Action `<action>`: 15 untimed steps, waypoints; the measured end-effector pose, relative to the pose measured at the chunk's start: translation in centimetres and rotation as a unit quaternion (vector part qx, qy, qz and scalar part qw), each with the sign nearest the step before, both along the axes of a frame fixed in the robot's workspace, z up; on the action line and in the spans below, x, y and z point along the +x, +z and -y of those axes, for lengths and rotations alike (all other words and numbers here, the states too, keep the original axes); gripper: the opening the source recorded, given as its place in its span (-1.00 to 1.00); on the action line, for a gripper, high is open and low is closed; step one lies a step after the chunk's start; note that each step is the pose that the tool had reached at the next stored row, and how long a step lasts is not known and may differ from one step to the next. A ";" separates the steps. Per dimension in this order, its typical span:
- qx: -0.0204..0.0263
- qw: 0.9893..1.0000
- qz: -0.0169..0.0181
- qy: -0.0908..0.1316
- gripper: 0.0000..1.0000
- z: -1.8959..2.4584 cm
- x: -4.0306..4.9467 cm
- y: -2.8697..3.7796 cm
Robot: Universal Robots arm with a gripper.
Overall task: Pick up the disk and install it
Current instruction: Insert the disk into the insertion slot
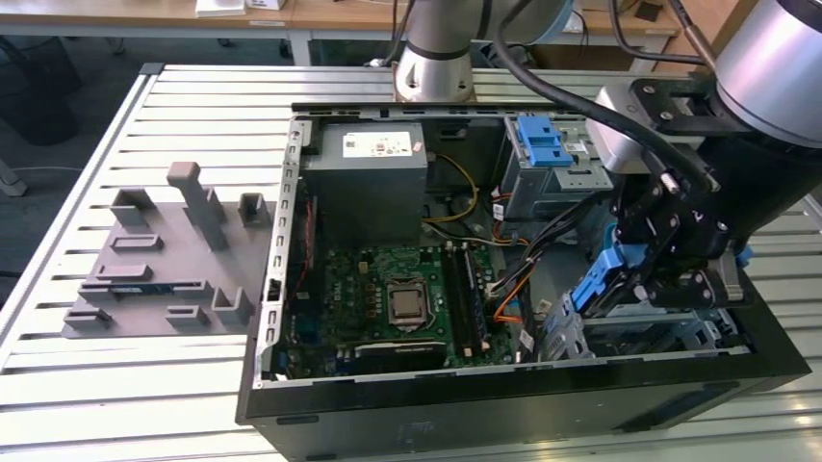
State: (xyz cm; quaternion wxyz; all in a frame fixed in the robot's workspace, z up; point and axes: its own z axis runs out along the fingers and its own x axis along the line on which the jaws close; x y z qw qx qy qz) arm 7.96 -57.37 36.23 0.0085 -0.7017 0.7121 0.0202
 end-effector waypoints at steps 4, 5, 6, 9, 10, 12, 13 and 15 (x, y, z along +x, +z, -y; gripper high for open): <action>0.000 1.000 0.000 0.000 -0.27 0.00 0.00 -0.25; 0.000 1.000 0.000 0.000 -0.27 0.00 0.00 -0.31; 0.000 1.000 0.000 0.000 -0.27 0.00 0.00 -0.37; 0.000 1.000 0.000 0.000 -0.27 0.00 0.00 -0.44; 0.000 1.000 0.000 0.000 -0.27 0.00 0.00 -0.44; 0.000 1.000 0.000 0.000 -0.27 0.00 0.00 -0.45; -0.001 1.000 0.000 0.000 -0.27 0.00 0.00 -0.45; -0.001 1.000 0.000 0.000 -0.25 0.00 0.00 -0.46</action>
